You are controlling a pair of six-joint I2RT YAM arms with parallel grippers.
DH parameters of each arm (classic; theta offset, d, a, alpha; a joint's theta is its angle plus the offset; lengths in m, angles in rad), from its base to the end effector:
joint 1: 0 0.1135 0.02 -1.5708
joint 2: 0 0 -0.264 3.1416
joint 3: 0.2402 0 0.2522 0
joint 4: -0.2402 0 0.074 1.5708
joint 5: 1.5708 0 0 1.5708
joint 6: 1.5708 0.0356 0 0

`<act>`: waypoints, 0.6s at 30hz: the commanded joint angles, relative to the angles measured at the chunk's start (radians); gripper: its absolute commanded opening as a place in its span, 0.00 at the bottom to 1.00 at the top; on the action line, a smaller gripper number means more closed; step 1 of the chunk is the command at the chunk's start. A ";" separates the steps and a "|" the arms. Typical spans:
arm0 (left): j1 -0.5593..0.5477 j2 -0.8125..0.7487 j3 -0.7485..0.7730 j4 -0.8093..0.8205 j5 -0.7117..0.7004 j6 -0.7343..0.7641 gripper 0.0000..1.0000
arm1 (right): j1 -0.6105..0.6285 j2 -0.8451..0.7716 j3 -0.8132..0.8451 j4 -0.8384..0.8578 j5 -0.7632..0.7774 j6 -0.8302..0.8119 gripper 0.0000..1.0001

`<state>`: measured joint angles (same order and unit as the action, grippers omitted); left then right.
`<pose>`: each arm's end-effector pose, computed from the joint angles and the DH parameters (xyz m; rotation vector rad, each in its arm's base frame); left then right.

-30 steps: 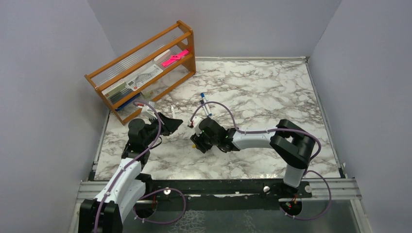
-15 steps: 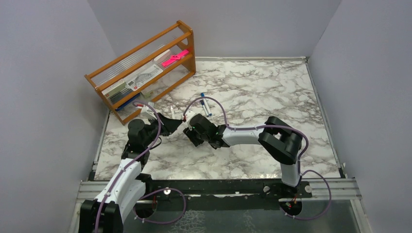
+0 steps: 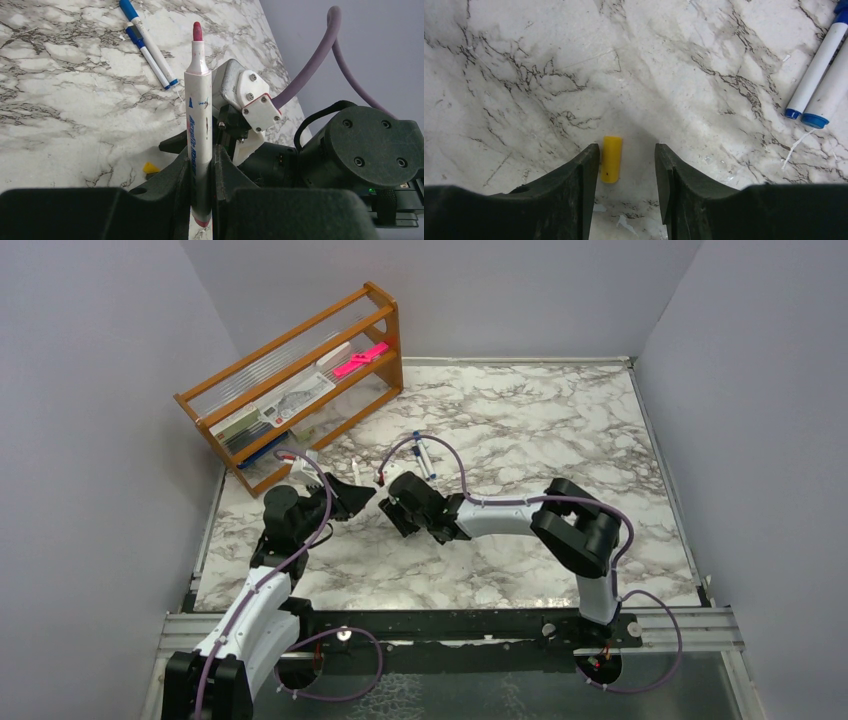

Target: Insert the pens into the pen caps

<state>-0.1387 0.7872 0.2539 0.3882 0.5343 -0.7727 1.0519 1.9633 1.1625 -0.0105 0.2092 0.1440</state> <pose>0.1744 -0.0427 0.2125 -0.1548 1.8240 -1.1155 0.2095 0.3519 0.1444 -0.9548 2.1845 0.3285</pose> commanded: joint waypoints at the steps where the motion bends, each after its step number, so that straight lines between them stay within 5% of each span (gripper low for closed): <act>1: 0.004 -0.012 -0.010 0.029 0.027 0.002 0.00 | 0.000 -0.012 -0.023 -0.078 0.007 0.013 0.48; 12: 0.005 -0.010 -0.013 0.029 0.028 0.003 0.00 | -0.001 -0.058 -0.109 -0.076 0.046 0.025 0.51; 18: 0.005 -0.005 -0.011 0.029 0.028 0.004 0.00 | 0.000 -0.058 -0.110 -0.081 0.068 0.035 0.44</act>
<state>-0.1387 0.7872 0.2527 0.3882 0.5346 -0.7723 1.0481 1.8996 1.0782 -0.0090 0.2249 0.1757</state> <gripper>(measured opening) 0.162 0.460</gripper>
